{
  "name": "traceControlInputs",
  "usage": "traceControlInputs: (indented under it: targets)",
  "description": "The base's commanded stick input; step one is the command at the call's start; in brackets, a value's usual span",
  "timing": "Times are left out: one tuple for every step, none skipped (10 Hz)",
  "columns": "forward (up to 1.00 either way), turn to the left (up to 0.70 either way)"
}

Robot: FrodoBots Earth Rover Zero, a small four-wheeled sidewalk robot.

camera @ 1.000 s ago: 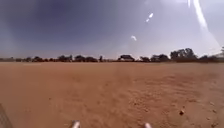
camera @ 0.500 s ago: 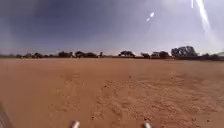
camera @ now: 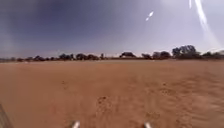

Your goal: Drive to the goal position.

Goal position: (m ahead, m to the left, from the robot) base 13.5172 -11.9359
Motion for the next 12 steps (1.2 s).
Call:
traceControlInputs:
  targets:
    - [1.0,0.0]
    - [1.0,0.0]
    - [1.0,0.0]
    - [1.0,0.0]
    - [1.0,0.0]
    - [1.0,0.0]
    - [1.0,0.0]
    - [1.0,0.0]
    - [1.0,0.0]
    - [1.0,0.0]
    - [1.0,0.0]
    - [1.0,0.0]
